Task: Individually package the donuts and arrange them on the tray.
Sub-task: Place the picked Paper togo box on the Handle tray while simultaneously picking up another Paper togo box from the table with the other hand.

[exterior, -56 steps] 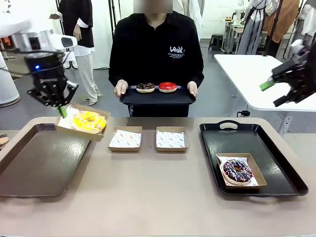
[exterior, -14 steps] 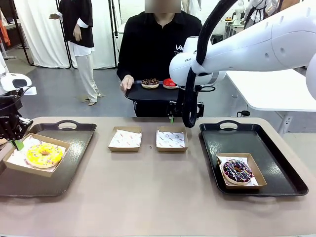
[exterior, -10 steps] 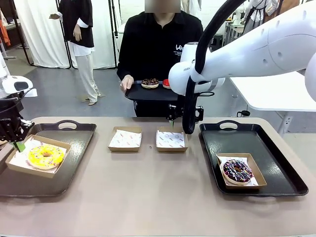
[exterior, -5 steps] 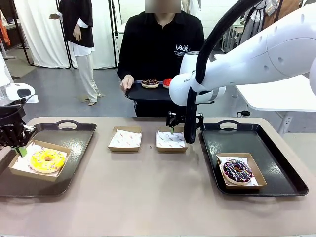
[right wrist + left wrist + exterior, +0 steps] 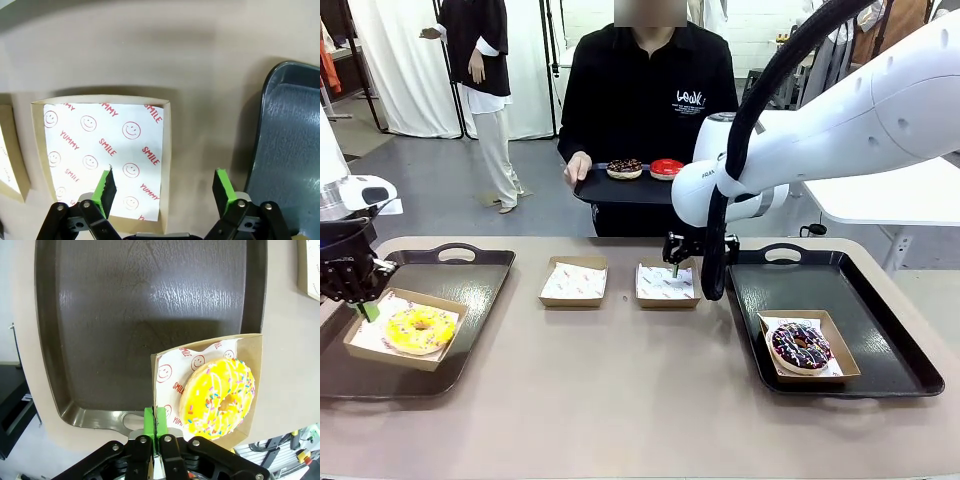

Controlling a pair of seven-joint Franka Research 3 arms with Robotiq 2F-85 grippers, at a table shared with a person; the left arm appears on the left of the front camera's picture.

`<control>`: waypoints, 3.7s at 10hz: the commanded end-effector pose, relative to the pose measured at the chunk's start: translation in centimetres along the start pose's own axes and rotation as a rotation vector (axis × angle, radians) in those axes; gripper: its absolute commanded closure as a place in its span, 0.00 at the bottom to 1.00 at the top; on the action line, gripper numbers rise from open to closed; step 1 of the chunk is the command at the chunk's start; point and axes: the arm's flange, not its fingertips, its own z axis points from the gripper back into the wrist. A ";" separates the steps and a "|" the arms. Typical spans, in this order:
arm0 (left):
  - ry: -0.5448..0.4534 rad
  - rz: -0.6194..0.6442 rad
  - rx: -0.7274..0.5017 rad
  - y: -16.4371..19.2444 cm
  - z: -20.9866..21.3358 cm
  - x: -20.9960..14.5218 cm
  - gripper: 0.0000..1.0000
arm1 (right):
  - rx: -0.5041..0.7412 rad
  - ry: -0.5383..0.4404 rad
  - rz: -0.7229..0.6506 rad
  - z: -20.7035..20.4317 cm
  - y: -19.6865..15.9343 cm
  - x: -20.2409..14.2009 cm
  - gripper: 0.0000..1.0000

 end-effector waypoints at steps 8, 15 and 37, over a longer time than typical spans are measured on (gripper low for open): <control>-0.046 -0.033 0.073 -1.6 -3.8 0.2 0.99 | 0.032 -0.001 0.007 -0.4 -1.4 -0.6 0.00; -0.053 -0.027 0.070 -1.8 -3.7 0.0 0.49 | 0.031 0.006 0.002 -0.4 -1.4 -0.4 0.59; -0.240 0.001 -1.246 23.0 4.5 -4.7 0.00 | 0.010 0.080 -0.078 18.3 0.6 3.4 1.00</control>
